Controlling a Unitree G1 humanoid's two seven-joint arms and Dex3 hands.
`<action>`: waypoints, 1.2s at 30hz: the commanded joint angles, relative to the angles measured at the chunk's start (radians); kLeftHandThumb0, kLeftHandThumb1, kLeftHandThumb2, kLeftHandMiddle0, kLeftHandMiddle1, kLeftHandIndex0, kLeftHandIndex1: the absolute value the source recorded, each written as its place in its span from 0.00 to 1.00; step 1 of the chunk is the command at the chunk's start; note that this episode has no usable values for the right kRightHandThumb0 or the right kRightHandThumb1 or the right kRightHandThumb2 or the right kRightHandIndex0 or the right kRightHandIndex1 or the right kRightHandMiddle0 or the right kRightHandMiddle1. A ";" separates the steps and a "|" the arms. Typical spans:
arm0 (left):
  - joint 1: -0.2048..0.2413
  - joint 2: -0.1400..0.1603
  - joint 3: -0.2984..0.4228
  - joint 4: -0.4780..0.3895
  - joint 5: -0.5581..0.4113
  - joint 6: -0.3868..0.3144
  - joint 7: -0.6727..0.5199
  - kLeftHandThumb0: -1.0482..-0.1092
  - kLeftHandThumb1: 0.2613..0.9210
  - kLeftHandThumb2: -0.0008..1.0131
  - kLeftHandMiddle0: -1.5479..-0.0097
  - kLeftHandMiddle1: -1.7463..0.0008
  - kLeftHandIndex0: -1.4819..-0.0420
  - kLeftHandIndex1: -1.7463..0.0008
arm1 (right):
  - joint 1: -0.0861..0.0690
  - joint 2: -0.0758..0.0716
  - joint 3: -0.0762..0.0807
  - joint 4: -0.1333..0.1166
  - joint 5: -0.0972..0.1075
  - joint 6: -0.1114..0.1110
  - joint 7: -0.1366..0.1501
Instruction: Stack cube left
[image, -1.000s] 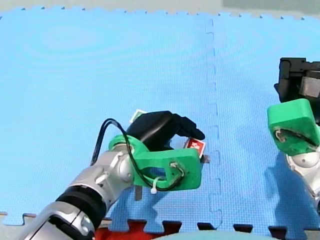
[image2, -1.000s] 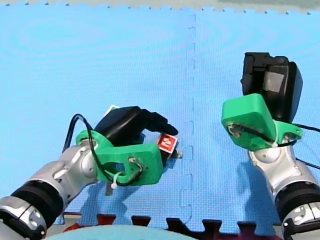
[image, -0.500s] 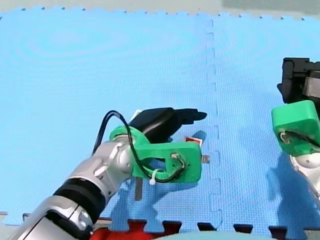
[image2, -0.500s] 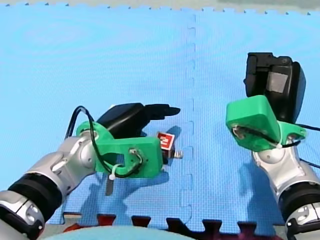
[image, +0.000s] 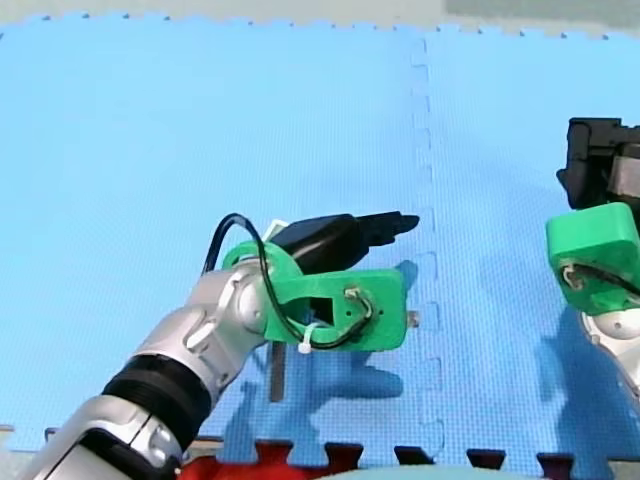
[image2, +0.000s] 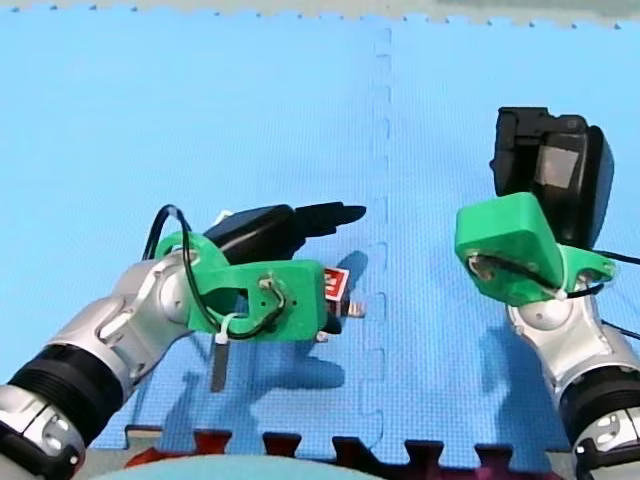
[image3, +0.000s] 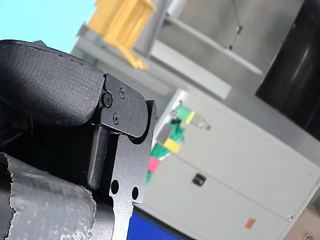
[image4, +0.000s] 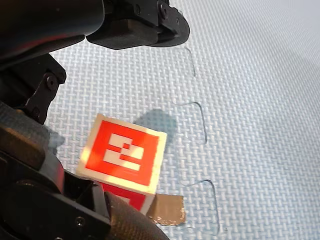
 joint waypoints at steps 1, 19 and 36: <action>-0.003 0.021 0.009 -0.018 -0.021 0.002 -0.050 0.02 0.75 0.00 0.51 0.00 0.88 1.00 | 0.000 -0.005 -0.002 0.004 0.002 -0.004 -0.004; 0.061 0.243 0.028 -0.737 0.057 0.299 -0.414 0.00 0.94 0.03 0.53 0.00 0.80 0.98 | 0.007 0.006 -0.008 0.024 0.010 0.022 0.002; 0.164 0.264 0.127 -1.018 0.011 0.359 -0.411 0.00 1.00 0.01 0.48 0.62 0.72 1.00 | 0.004 0.016 -0.008 0.044 0.011 0.032 0.004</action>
